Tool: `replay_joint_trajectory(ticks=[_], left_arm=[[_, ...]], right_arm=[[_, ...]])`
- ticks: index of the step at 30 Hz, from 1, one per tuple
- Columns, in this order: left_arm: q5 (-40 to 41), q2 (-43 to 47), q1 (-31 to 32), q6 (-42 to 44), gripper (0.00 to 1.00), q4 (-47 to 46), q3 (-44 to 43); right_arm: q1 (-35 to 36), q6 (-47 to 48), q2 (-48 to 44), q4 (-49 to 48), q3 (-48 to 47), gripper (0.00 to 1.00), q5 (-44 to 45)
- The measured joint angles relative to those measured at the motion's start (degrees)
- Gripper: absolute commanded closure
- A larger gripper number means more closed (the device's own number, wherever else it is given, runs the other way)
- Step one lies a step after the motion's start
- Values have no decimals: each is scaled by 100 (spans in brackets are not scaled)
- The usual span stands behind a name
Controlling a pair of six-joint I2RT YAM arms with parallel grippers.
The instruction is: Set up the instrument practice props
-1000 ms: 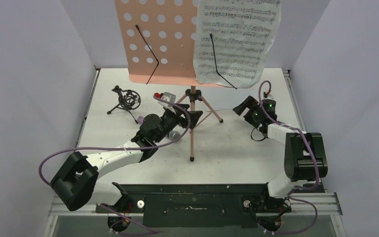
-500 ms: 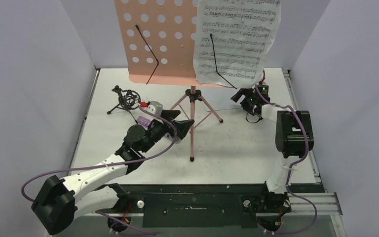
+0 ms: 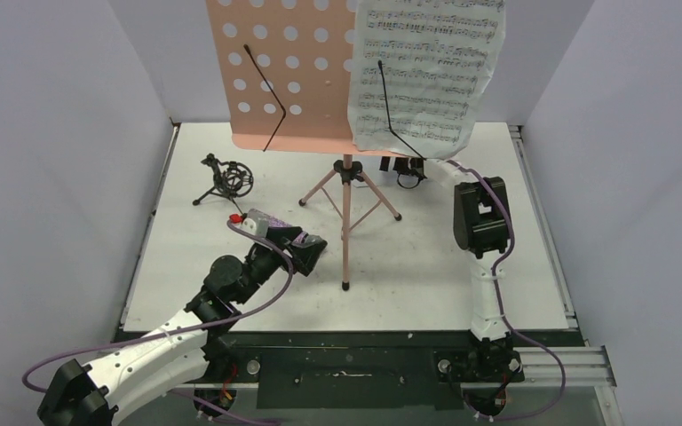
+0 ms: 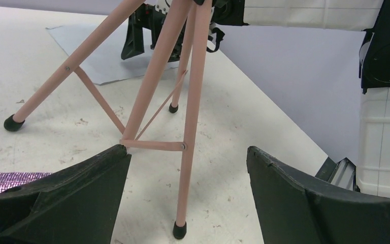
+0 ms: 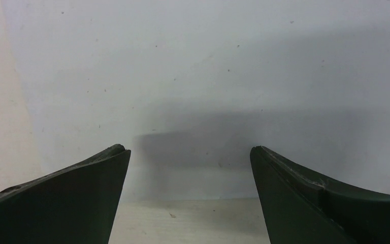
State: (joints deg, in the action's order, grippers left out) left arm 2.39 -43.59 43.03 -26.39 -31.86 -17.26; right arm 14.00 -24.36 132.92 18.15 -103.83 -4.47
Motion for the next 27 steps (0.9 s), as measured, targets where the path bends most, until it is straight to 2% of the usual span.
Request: replay_joint_trajectory(ticks=[6,10,21,27], left_arm=[[109,520,0,-103,16,328,216],[155,719,0,-170,16,442,293],[160,798,0,-210,16,472,448],[144,1027,0,-208,15,522,448]], right_arm=[[-11,251,7,302,-28,6,459],[-212,267,-186,118,332,6,363],[-1528,-354,-2090,-1676,3598,9,-994],[-1840,-833,-3023,-2129,4929,10,-1370]])
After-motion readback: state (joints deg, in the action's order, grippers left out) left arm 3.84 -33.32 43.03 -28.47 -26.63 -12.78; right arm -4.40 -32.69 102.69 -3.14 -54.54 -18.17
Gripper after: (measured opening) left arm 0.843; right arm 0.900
